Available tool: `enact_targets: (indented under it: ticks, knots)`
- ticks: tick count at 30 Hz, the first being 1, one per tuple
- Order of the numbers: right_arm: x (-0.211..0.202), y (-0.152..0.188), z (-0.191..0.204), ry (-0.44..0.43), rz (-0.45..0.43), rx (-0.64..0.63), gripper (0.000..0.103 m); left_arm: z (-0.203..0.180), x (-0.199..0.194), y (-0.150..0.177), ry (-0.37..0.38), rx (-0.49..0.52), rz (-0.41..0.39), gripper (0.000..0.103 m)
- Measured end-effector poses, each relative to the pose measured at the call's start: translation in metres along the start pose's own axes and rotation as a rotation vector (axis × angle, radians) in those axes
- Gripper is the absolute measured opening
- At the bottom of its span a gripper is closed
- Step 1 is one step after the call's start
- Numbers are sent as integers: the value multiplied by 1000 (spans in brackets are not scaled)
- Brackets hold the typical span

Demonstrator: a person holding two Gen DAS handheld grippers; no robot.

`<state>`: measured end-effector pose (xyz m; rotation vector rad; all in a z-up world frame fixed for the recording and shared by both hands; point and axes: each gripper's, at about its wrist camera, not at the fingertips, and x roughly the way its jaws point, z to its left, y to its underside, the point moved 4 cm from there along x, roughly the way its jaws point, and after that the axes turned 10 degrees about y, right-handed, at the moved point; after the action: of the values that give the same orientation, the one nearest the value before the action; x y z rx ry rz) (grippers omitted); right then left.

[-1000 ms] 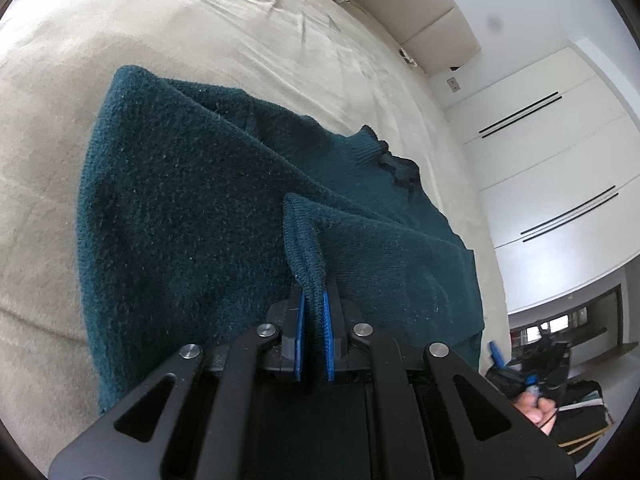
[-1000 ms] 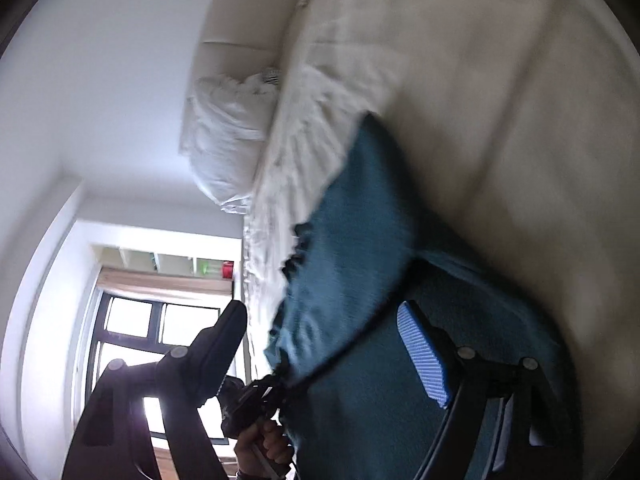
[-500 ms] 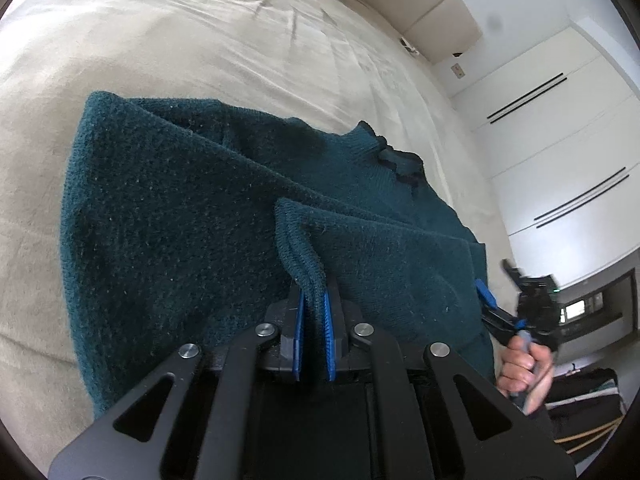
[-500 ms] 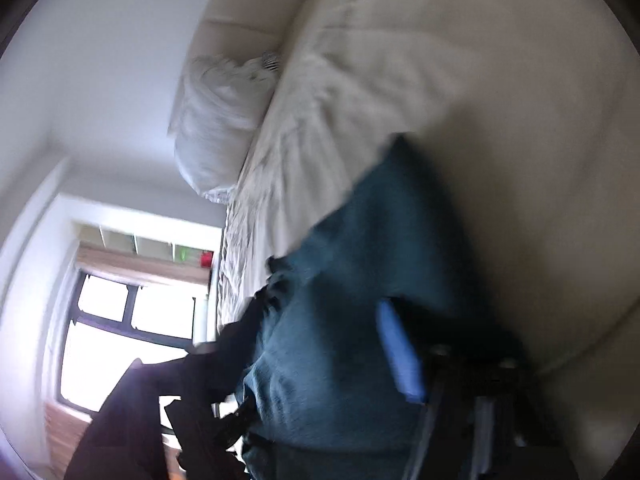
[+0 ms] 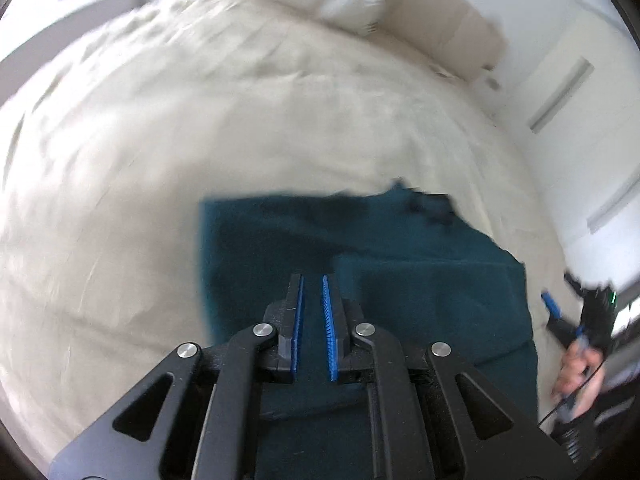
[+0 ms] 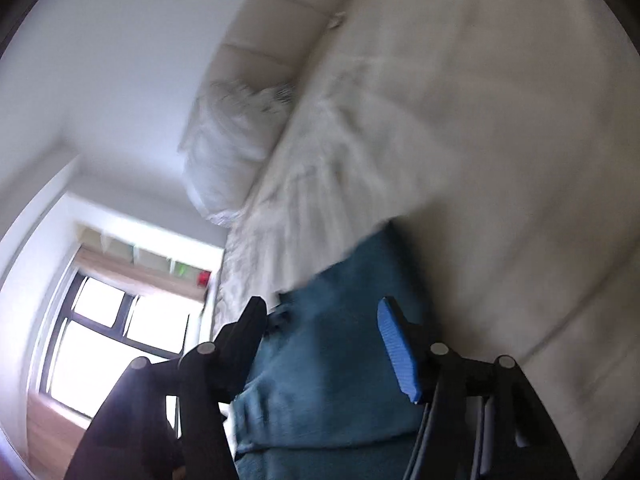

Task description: Fold small clothes

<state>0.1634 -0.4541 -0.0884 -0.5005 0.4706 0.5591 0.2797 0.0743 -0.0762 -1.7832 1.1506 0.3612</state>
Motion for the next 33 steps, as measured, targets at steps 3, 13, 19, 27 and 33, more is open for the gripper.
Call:
enact_targets:
  ticks: [3,13,19,27,33]
  knots:
    - [30,17,39,-66,114,-82,66,-51,30,9,68,153,73,9]
    - [41,31,-37,-94,203,71,41,-33,68,42,186,87,136,9]
    - [-65,28,-72,72,17,76,82,-16,-2,56,90,49,61,9]
    - [-153,119,-56,265,202,-261,85,-6,-123,140,96,-16,5,91]
    - [-188,168,-61,303,268,-300,84,11,-160,220,65,-115,123,87]
